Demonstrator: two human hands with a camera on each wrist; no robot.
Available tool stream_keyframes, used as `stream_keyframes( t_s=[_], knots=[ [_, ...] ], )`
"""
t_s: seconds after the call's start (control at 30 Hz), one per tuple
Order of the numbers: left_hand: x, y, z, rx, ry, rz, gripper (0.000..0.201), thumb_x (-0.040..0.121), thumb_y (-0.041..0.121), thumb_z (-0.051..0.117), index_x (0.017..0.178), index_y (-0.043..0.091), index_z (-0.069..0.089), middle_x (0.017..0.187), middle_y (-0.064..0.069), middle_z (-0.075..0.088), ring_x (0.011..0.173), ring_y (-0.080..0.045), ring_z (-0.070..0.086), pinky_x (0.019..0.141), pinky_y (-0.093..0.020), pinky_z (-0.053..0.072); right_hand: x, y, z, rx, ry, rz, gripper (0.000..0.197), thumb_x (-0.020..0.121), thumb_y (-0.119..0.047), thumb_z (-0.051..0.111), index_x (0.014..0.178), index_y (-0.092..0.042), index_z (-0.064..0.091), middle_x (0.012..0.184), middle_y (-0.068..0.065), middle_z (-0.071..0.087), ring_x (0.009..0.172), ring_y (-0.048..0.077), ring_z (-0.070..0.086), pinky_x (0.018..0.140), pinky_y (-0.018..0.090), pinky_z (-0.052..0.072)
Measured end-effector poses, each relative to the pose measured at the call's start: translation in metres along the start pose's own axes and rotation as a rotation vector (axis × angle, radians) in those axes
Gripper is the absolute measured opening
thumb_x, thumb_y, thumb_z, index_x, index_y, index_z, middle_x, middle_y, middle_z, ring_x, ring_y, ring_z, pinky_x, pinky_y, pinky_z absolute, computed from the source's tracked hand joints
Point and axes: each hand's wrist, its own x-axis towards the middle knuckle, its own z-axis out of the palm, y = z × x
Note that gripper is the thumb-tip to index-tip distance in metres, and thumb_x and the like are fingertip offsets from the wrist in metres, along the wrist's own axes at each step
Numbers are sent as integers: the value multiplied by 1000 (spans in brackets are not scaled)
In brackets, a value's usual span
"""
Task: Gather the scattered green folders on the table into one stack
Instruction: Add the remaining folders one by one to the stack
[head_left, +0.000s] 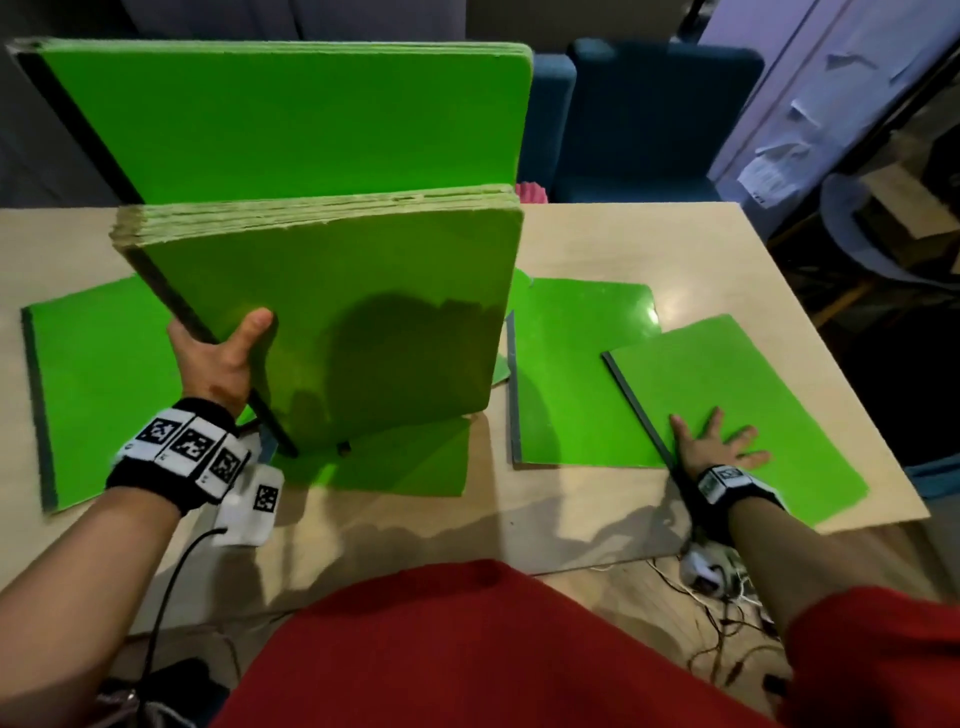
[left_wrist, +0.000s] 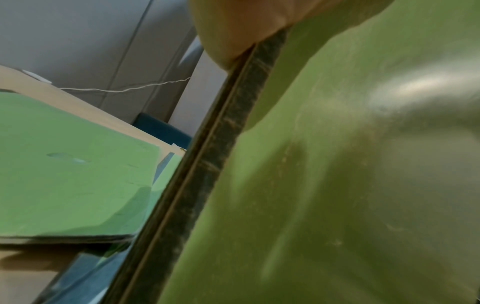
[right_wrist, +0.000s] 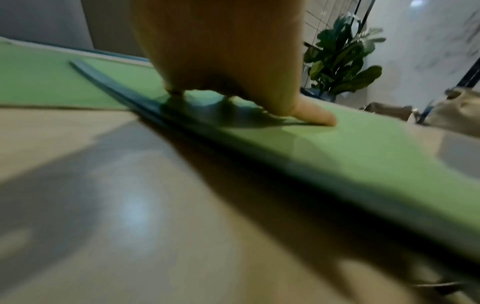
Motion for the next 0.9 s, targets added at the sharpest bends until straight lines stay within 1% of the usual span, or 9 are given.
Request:
stream_keyframes(
  t_s=[0.07,0.17,0.23,0.33,0.4,0.5,0.6,0.7,0.9],
  knots=[
    [3,1,-3,-8,7,-9,40,72,26,71,88,26,35,93,6,50,76,6,59,79,-15,49,-13,-25,7,46,-22,46,78,85,-70,25,148,-33,-2,156,11,-19,139,46,-17,109,68,-1],
    [6,-3,-11,39,-38,-26,76,52,57,77,100,14,38,104,-13,49,97,-20,49,91,-40,45,-11,-46,-5,73,-58,38,77,87,-65,31,148,-28,1,156,15,-14,140,47,-11,110,64,2],
    [5,-3,-11,35,-59,-35,73,52,55,75,100,15,39,101,-9,53,88,-13,56,88,-34,48,5,-37,-25,64,-42,24,82,86,-63,40,149,-23,7,157,17,-5,141,45,-4,113,58,7],
    [1,3,-6,18,-38,-12,54,54,44,67,94,23,40,92,12,58,71,14,59,77,-12,49,38,3,-55,-54,3,35,97,78,-67,51,148,-12,13,154,25,9,141,45,7,114,53,12],
    [-5,10,-3,25,-44,10,49,54,43,65,92,26,41,76,23,69,71,18,58,76,-8,48,53,29,-67,-102,7,64,107,70,-71,55,148,-11,13,152,26,13,140,46,12,114,55,16],
    [-13,21,2,31,-51,26,46,53,41,63,90,29,38,68,47,59,71,22,57,75,-5,46,54,50,-72,-90,28,83,111,66,-72,59,148,-13,12,154,23,7,139,47,10,112,60,17],
    [-10,16,2,24,-45,33,40,62,28,65,92,28,38,69,42,63,72,21,58,75,-6,47,43,46,-68,-77,81,104,108,65,-71,61,144,-9,20,153,23,9,141,44,8,111,60,15],
    [-2,8,-1,9,-37,50,35,69,18,61,96,23,39,86,16,64,73,17,59,77,-9,48,32,30,-60,-24,95,137,111,61,-71,65,141,-6,24,149,26,19,138,43,17,109,57,23],
    [9,-1,-7,-9,-86,34,72,60,43,68,111,3,36,97,5,53,80,4,57,79,-14,48,-14,-38,-29,95,35,64,115,60,-64,72,143,-5,18,151,22,16,138,42,17,110,54,25]
  ],
)
